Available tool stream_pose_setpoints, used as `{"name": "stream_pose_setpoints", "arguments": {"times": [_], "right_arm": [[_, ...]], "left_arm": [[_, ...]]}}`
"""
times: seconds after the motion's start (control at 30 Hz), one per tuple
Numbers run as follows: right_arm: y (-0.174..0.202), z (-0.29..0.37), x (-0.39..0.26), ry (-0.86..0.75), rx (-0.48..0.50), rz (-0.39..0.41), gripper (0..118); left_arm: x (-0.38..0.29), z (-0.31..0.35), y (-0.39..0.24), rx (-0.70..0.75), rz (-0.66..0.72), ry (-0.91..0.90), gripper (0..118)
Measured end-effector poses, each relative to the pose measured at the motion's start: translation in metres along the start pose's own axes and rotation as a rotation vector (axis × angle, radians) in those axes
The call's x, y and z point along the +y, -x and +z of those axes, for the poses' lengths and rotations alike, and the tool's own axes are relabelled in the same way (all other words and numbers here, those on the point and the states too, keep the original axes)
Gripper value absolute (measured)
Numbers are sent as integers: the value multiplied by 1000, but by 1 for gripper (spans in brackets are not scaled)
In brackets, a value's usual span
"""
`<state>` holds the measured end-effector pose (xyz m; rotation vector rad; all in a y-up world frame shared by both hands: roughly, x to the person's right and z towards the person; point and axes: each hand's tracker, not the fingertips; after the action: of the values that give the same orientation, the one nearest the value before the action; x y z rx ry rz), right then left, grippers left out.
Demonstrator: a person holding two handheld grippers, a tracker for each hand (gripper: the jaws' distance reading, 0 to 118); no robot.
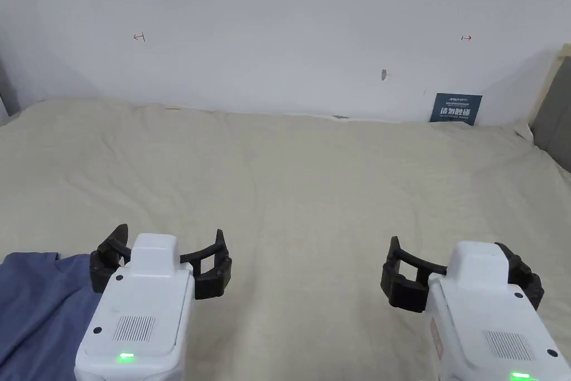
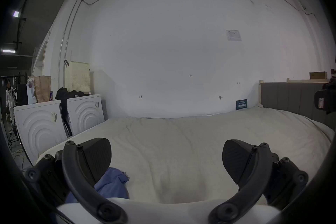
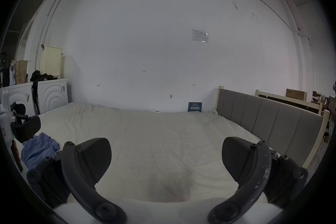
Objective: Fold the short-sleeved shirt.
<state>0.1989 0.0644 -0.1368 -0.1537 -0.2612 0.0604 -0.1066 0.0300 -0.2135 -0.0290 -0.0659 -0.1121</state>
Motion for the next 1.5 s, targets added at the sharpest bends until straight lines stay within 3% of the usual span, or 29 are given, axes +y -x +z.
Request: {"name": "stream_pose_setpoints", "arguments": {"times": [0.87,0.93,1.0,1.1,1.13,1.5], "right_arm": [[-2,2,2,-3,-1,11,118],[-1,2,2,-3,-2,11,117],[-1,3,3,-4,-1,10,98],[-1,4,5,1,3,9,31],[-1,3,5,3,0,11,6],[6,-7,9,2,52,17,1]], "left_arm": [[2,-3,3,9,19,16,118],[4,-2,4,-14,46,28,111],[5,-1,6,-34,76,27,88],[6,-1,6,-49,95,39,16],[6,-1,5,-51,96,41,1],[3,0,22,-26,70,46,0]]}}
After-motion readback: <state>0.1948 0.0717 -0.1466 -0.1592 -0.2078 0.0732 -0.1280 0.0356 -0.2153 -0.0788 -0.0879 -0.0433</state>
